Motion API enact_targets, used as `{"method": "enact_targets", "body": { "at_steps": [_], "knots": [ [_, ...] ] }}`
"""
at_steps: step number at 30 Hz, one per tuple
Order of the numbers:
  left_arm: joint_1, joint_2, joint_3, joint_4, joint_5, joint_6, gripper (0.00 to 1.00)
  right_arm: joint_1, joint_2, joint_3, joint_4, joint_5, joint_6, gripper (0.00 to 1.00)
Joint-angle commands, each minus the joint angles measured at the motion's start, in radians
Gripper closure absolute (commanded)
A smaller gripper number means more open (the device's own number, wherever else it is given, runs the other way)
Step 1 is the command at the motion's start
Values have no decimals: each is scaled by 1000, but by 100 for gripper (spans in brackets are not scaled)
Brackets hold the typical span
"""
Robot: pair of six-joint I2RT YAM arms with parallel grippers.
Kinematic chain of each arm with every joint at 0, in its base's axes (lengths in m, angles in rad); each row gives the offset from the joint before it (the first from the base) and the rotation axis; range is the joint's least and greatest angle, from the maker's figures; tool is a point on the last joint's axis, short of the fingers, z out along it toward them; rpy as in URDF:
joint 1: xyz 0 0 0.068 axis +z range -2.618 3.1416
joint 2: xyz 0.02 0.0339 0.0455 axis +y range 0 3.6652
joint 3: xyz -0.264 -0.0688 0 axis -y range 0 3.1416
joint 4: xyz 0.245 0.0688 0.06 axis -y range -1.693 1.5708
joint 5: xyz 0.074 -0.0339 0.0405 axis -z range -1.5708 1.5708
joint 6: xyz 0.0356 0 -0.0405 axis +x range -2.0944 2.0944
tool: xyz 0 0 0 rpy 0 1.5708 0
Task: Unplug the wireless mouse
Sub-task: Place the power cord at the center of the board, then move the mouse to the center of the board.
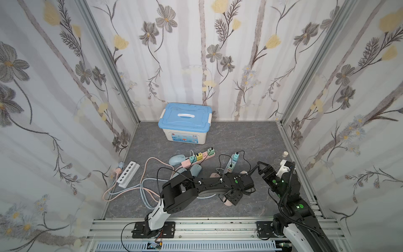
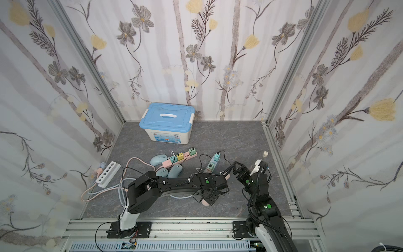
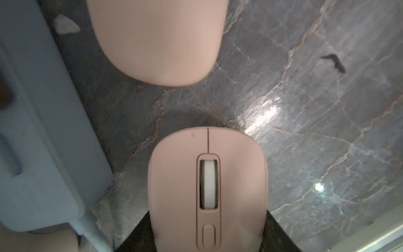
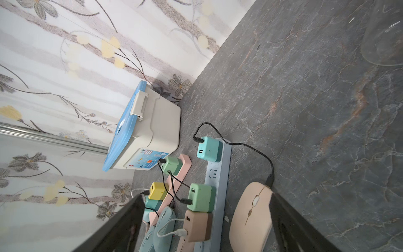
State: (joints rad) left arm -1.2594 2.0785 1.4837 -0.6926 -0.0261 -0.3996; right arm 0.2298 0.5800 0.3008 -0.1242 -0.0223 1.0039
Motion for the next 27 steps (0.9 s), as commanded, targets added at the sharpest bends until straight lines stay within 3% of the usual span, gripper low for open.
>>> {"method": "enact_targets", "body": {
  "at_steps": [1, 8, 14, 16, 20, 27],
  "knots": [
    [-2, 15, 3, -58, 2, 28, 82, -7, 0, -5, 17, -40, -1, 10],
    [5, -7, -21, -35, -5, 27, 37, -12, 5, -9, 31, -53, 7, 10],
    [12, -47, -64, 15, 17, 28, 17, -14, 6, -12, 32, -57, 7, 9],
    [16, -59, -63, 22, 22, 27, 4, -14, 7, -12, 34, -59, 7, 9],
    [22, -107, -72, 30, 24, 9, 0, -16, 10, -15, 38, -63, 7, 9],
    [32, -370, -143, 79, -63, -37, 0, -15, 30, -25, 68, -91, 0, 9]
  ]
}}
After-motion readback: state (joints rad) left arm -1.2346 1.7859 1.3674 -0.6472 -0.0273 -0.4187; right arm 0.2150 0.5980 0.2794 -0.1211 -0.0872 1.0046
